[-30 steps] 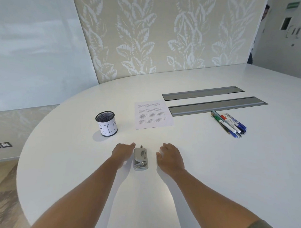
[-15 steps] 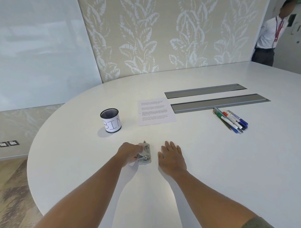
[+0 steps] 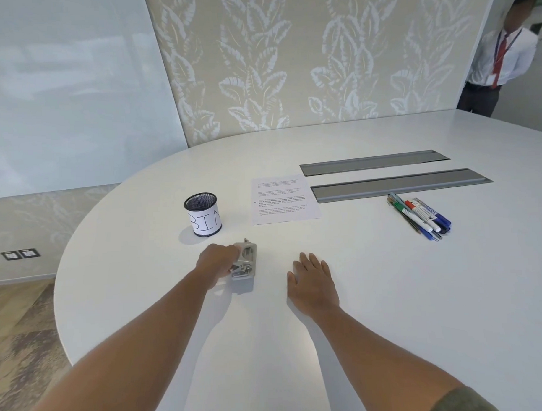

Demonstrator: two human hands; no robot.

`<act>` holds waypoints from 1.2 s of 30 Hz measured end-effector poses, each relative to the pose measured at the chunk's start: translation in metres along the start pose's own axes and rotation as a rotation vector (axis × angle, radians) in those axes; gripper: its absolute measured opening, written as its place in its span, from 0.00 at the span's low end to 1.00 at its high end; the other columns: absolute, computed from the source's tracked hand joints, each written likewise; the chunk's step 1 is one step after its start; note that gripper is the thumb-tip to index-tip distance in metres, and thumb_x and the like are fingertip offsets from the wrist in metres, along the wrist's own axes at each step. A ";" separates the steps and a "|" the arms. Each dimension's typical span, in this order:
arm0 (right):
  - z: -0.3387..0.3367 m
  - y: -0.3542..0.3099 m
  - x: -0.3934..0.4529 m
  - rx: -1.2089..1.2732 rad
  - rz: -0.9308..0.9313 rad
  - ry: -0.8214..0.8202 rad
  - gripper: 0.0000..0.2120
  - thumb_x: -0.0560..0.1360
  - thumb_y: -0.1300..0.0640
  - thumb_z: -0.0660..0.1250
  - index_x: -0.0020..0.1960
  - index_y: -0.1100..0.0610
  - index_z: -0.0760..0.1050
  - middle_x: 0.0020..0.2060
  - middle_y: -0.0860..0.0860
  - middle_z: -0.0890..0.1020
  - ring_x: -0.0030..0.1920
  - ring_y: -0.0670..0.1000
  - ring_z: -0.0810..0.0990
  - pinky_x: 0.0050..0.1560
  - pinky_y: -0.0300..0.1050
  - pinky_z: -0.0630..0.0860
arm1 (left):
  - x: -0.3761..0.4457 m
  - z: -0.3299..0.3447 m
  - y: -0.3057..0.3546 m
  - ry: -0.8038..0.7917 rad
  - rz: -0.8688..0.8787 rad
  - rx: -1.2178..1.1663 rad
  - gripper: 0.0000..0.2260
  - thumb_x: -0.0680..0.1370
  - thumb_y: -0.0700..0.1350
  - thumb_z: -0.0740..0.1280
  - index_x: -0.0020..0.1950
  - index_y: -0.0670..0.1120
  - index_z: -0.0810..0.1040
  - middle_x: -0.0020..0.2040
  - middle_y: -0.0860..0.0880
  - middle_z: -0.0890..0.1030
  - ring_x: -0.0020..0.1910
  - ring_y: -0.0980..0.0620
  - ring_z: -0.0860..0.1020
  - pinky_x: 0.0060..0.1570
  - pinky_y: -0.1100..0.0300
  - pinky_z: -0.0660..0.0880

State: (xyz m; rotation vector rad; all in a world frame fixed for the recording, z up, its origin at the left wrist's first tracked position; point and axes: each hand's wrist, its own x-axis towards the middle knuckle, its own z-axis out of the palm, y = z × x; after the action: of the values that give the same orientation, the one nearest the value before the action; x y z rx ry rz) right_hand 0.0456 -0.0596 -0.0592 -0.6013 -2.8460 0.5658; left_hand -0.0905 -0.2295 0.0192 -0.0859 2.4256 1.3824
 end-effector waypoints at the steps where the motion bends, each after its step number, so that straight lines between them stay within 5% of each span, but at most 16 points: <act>1: 0.000 0.000 0.000 0.000 0.000 0.000 0.22 0.83 0.49 0.48 0.73 0.56 0.66 0.79 0.52 0.56 0.79 0.51 0.49 0.79 0.51 0.44 | 0.002 -0.007 -0.001 0.021 0.004 0.001 0.12 0.69 0.44 0.65 0.47 0.39 0.80 0.47 0.42 0.85 0.47 0.44 0.84 0.56 0.49 0.81; 7: -0.001 -0.001 0.001 -0.001 0.000 -0.011 0.23 0.83 0.50 0.49 0.74 0.57 0.65 0.79 0.53 0.56 0.80 0.52 0.49 0.79 0.51 0.44 | 0.008 -0.058 -0.013 0.170 -0.010 0.019 0.13 0.61 0.48 0.63 0.40 0.42 0.78 0.38 0.46 0.81 0.38 0.47 0.81 0.54 0.49 0.81; 16: 0.000 -0.005 0.007 0.001 0.001 -0.016 0.23 0.83 0.51 0.49 0.72 0.59 0.66 0.79 0.54 0.57 0.79 0.53 0.49 0.78 0.50 0.45 | 0.017 -0.128 -0.054 0.330 -0.056 0.106 0.16 0.60 0.51 0.61 0.37 0.41 0.78 0.38 0.44 0.82 0.42 0.43 0.82 0.53 0.50 0.79; 25: 0.004 -0.009 0.016 0.063 -0.007 -0.002 0.21 0.82 0.52 0.52 0.69 0.60 0.70 0.78 0.54 0.60 0.79 0.53 0.52 0.78 0.49 0.50 | 0.022 -0.144 -0.088 0.263 -0.117 0.314 0.17 0.61 0.49 0.58 0.39 0.40 0.78 0.39 0.42 0.80 0.42 0.42 0.80 0.37 0.57 0.70; 31: 0.006 -0.013 0.022 0.084 -0.031 0.122 0.12 0.79 0.55 0.58 0.49 0.61 0.78 0.60 0.52 0.76 0.67 0.56 0.68 0.66 0.46 0.65 | 0.025 -0.144 -0.094 0.257 -0.104 0.357 0.13 0.60 0.49 0.57 0.35 0.42 0.76 0.35 0.44 0.79 0.35 0.44 0.76 0.34 0.58 0.67; 36: 0.004 -0.019 0.030 0.041 -0.032 0.148 0.13 0.78 0.54 0.58 0.52 0.57 0.80 0.57 0.49 0.76 0.60 0.53 0.69 0.61 0.46 0.64 | 0.020 -0.146 -0.091 0.257 -0.082 0.389 0.14 0.62 0.50 0.58 0.36 0.43 0.77 0.35 0.45 0.80 0.33 0.46 0.75 0.33 0.59 0.66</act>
State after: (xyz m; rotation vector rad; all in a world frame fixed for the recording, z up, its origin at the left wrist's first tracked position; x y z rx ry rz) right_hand 0.0110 -0.0643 -0.0528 -0.5644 -2.6940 0.5496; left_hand -0.1276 -0.3977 0.0057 -0.2770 2.8206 0.8893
